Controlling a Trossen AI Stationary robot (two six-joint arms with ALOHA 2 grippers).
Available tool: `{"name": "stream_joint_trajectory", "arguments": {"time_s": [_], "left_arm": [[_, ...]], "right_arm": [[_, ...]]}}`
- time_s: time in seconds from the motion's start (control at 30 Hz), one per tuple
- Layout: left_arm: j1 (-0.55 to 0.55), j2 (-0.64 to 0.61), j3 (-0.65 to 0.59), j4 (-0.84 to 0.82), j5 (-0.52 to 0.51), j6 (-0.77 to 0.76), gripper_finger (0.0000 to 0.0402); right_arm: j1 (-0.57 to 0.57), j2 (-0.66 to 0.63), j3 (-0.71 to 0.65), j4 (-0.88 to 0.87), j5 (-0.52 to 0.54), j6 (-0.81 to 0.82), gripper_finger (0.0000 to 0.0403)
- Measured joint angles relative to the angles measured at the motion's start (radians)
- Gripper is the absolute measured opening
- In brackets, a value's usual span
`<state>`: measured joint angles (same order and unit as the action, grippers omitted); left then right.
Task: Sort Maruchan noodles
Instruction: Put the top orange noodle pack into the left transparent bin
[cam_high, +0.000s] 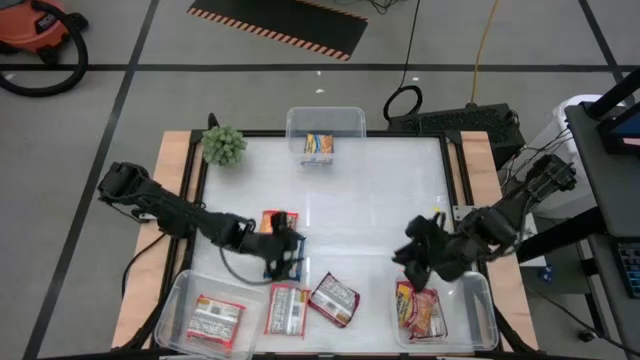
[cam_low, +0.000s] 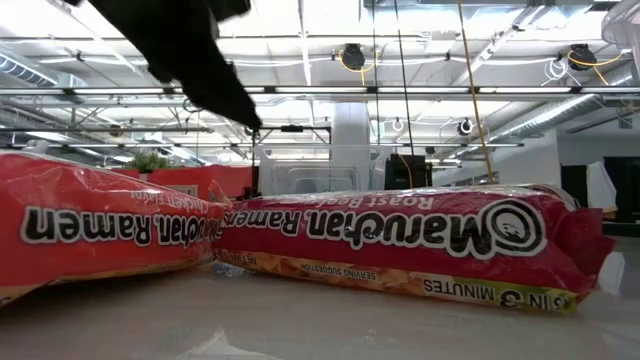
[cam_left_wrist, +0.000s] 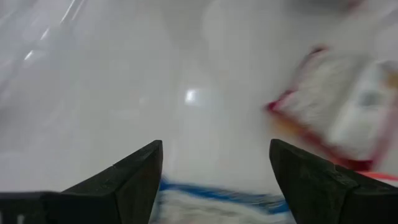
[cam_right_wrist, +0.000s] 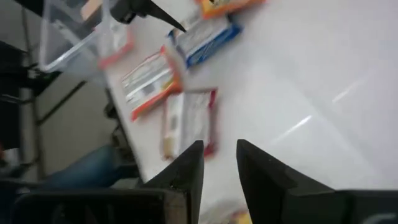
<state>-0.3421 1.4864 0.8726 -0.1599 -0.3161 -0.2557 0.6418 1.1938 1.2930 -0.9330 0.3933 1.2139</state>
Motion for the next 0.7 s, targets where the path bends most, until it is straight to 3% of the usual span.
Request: {"name": "stream_joint_trajectory", "arguments": {"time_s": [0.17,0.33,0.53,0.7], "left_arm": [[0.101,0.001,-0.001,-0.100,-0.002,0.062,0.0298],[0.149,-0.041,-0.001,-0.160,0.059,0.134,0.0298],[0.153,-0.139,0.000,-0.286,0.072,0.244,0.0298],[0.148,-0.172,0.002,-0.443,0.073,0.234,0.0298]], "right_arm": [[-0.093,0.000,-0.027,0.046,0.062,-0.230,0.0088],[-0.143,0.000,-0.129,0.253,0.163,-0.436,0.0089],[-0.218,0.001,-0.293,0.643,0.095,-0.651,0.0089],[-0.260,0.000,-0.411,0.832,0.020,-0.684,0.0089]]}}
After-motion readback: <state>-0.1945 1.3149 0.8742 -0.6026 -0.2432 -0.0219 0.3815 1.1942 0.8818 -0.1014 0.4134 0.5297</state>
